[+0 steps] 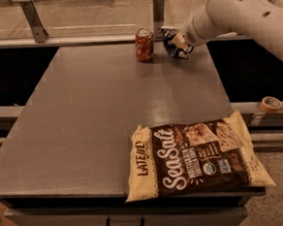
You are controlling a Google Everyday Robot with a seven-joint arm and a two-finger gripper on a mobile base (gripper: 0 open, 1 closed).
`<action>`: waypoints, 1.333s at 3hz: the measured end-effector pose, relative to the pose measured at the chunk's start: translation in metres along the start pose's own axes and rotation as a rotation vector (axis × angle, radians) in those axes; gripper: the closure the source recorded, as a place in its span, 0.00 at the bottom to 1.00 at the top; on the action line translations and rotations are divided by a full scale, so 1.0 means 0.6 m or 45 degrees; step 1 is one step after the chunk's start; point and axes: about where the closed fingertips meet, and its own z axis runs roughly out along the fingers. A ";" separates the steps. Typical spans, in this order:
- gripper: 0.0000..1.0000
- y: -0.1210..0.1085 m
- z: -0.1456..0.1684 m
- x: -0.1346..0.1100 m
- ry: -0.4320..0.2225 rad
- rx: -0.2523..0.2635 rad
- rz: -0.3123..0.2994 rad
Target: Move blue chip bag near coke can
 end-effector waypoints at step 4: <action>0.13 0.082 0.062 -0.010 -0.034 -0.199 0.041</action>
Offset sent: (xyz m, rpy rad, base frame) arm 0.0005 0.0281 -0.0602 0.0903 0.1131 0.0520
